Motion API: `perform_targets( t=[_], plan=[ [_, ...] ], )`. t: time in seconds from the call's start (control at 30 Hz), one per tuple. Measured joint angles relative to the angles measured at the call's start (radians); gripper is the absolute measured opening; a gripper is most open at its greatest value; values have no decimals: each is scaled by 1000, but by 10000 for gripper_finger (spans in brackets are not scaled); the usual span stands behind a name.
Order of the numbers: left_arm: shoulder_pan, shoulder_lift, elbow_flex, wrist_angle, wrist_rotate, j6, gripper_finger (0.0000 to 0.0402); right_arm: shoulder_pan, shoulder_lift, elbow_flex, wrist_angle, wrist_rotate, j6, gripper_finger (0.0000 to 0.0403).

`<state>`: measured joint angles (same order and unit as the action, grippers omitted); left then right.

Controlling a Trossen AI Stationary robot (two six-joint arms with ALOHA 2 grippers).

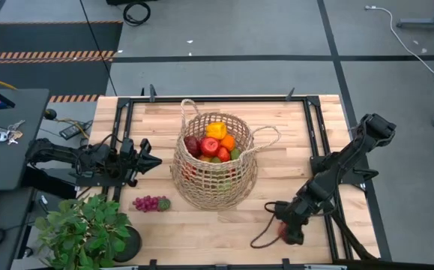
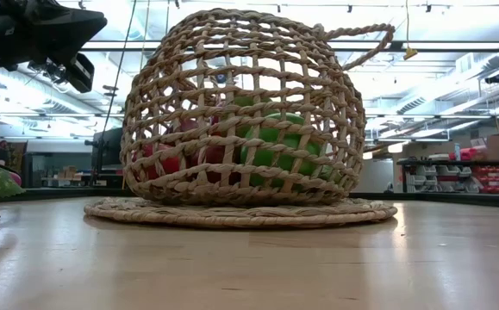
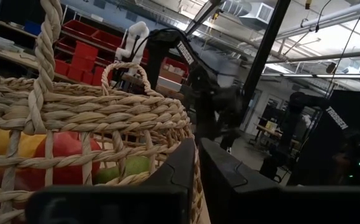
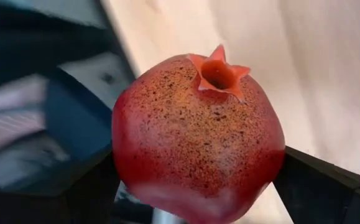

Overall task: Build produce basket
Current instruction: Put the red pomegranate into the brown basket

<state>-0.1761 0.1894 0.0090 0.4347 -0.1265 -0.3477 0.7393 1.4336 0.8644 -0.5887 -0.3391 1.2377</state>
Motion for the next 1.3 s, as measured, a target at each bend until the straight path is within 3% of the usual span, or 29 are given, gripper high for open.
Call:
perform_targets(
  t=[0.3, 0.8, 1.17, 1.3],
  plan=[
    [0, 0, 0, 0, 0, 0, 32, -137, -81, 81, 279, 121, 16, 376],
    [0, 0, 0, 0, 0, 0, 33, -362, -128, 103, 1150, 136, -28, 383],
    [0, 0, 0, 0, 0, 0, 36, -452, -126, 153, 1194, 188, -89, 384],
    [0, 0, 0, 0, 0, 0, 33, -495, -126, 264, 994, 231, -195, 383]
  ],
)
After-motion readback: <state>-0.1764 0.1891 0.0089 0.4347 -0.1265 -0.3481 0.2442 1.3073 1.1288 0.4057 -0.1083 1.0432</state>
